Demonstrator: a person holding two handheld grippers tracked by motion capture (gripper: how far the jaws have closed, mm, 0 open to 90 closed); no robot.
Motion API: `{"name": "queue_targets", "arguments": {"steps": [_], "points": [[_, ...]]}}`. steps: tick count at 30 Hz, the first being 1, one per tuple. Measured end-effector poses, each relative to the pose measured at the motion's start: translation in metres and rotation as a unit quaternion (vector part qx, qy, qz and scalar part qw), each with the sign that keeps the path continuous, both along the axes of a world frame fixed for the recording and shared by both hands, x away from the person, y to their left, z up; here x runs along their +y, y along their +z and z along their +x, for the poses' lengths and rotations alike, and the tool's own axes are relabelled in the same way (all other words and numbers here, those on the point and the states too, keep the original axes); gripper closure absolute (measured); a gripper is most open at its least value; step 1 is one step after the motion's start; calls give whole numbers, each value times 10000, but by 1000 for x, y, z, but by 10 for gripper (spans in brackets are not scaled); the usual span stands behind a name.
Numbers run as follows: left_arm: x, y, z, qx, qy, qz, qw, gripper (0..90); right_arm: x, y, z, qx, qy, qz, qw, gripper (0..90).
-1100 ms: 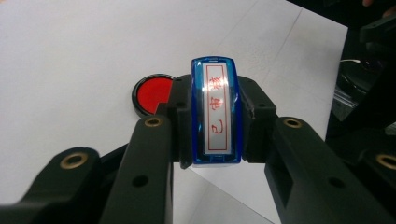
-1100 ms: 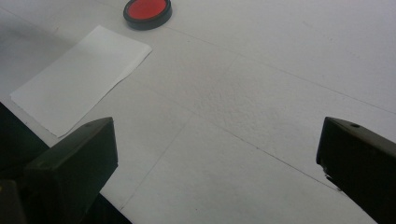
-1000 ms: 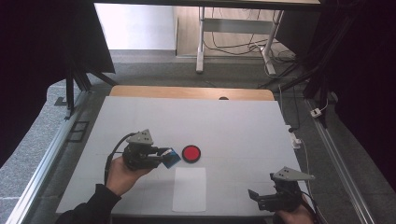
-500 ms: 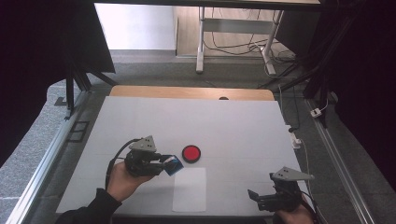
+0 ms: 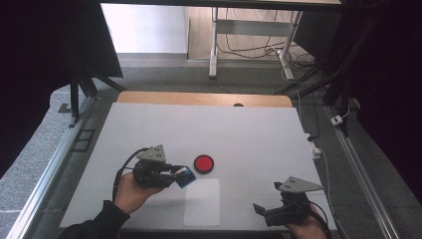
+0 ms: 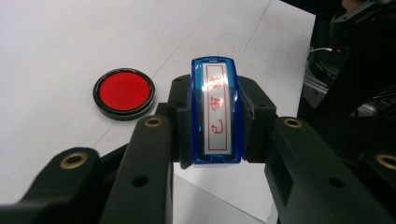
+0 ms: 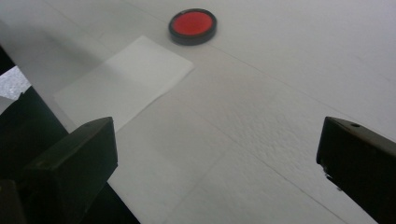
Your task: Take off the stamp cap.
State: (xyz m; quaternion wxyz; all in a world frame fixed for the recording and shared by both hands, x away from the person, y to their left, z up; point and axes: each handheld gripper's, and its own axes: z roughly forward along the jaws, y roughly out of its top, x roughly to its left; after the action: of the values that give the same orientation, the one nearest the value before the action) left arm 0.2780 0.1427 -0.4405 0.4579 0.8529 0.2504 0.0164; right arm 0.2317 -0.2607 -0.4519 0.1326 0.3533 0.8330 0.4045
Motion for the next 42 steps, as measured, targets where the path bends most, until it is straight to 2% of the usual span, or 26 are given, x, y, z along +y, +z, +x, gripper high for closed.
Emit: {"name": "queue_targets", "arguments": {"steps": [6,19,25,31,36,42], "points": [[-2,-2,0,-30,-37,75,10000,695,18,-3,3,18,453,26,9990,0],[-5,-3,1,-40,-117,99,9999,695,47,-10,13,182,1042,21,9944,0],[-5,-4,1,-41,-145,132,9998,695,59,-10,19,256,1353,286,9901,0],[-6,-4,1,-50,-180,118,9998,695,71,-11,24,321,1580,364,9862,0],[-6,-4,1,-95,-229,151,9996,695,82,-13,28,391,1702,339,9841,0],[-6,-4,1,-85,-295,114,9995,695,98,-16,33,355,1845,154,9821,0]]}}
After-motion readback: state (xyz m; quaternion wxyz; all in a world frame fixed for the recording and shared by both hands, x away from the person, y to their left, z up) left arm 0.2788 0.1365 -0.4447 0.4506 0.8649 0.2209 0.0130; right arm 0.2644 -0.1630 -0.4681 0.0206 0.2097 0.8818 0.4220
